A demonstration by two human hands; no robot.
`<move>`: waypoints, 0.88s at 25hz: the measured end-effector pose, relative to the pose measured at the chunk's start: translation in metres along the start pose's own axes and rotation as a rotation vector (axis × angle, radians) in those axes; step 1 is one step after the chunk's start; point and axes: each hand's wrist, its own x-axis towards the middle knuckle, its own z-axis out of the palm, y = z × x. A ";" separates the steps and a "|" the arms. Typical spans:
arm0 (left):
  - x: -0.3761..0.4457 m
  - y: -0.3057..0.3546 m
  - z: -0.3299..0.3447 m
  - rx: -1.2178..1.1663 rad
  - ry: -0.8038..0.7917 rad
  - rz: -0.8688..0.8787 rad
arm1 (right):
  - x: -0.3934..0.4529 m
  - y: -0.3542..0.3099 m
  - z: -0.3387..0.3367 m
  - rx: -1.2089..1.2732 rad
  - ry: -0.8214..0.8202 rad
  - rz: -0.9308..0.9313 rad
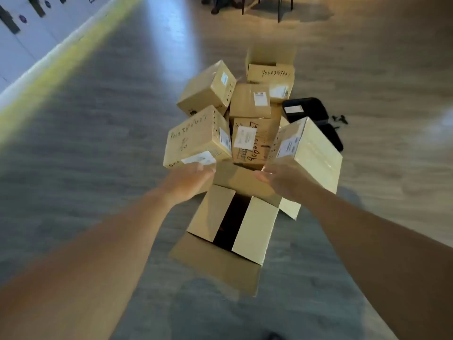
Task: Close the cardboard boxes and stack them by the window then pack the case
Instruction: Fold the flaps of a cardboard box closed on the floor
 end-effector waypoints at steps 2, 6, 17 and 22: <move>0.021 -0.028 0.032 -0.011 -0.006 0.011 | 0.024 0.029 0.037 -0.014 -0.020 0.062; 0.064 -0.101 0.116 0.047 -0.037 -0.037 | 0.065 0.108 0.122 0.027 -0.043 0.119; 0.114 -0.183 0.213 0.109 -0.059 -0.055 | 0.104 0.213 0.244 0.014 0.148 0.351; 0.121 -0.197 0.211 -0.185 0.004 -0.174 | 0.108 0.210 0.257 0.002 0.211 0.288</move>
